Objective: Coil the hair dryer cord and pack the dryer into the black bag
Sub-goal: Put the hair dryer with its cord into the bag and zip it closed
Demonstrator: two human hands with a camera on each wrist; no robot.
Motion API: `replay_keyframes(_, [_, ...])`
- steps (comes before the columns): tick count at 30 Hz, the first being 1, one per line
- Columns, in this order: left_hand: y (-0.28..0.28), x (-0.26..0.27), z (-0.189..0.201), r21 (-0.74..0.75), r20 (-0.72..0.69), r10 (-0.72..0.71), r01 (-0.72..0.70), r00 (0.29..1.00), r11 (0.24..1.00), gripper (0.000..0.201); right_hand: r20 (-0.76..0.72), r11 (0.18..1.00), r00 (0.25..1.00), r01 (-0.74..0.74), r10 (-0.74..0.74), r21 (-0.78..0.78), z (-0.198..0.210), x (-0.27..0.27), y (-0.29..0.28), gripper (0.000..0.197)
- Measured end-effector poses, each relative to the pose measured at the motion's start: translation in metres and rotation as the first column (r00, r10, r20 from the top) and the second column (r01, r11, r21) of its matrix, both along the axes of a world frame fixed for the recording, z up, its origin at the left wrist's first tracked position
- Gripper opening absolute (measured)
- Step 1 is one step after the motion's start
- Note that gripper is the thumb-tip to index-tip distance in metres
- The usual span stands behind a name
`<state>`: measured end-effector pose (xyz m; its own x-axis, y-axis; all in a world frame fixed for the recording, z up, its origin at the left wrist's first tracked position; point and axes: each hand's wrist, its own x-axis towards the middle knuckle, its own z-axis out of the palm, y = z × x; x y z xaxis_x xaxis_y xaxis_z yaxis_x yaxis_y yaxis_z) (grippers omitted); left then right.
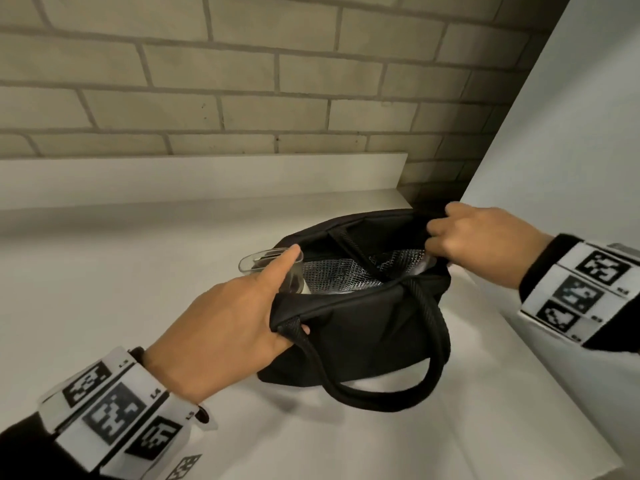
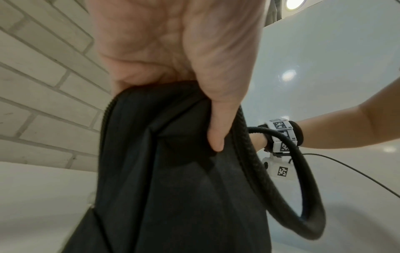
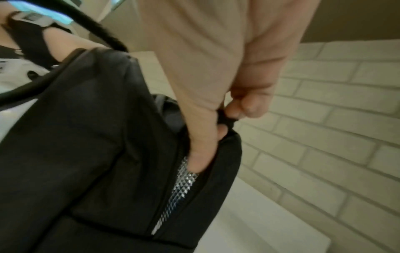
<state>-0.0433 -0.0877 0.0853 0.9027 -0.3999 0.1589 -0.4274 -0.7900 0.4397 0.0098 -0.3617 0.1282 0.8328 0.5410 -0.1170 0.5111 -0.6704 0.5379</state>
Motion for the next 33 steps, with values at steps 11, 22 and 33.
replay_keyframes(11, [-0.005,-0.001,0.003,0.013,0.024,-0.157,0.157,0.987,0.988,0.083,-0.561,-0.041,0.826,0.560,-0.053,0.827,0.040,0.016,-0.011,0.036])
replay_keyframes(22, [0.037,0.020,0.006,-0.375,-0.002,-0.098,0.090,0.995,0.923,0.057,-0.176,-0.163,0.984,0.179,0.033,0.970,0.030,0.011,0.005,0.061])
replay_keyframes(33, [0.016,0.018,-0.008,-0.368,0.045,-0.082,0.093,0.996,0.925,0.048,0.128,0.963,0.992,-0.037,0.003,0.267,-0.019,0.003,0.036,0.096])
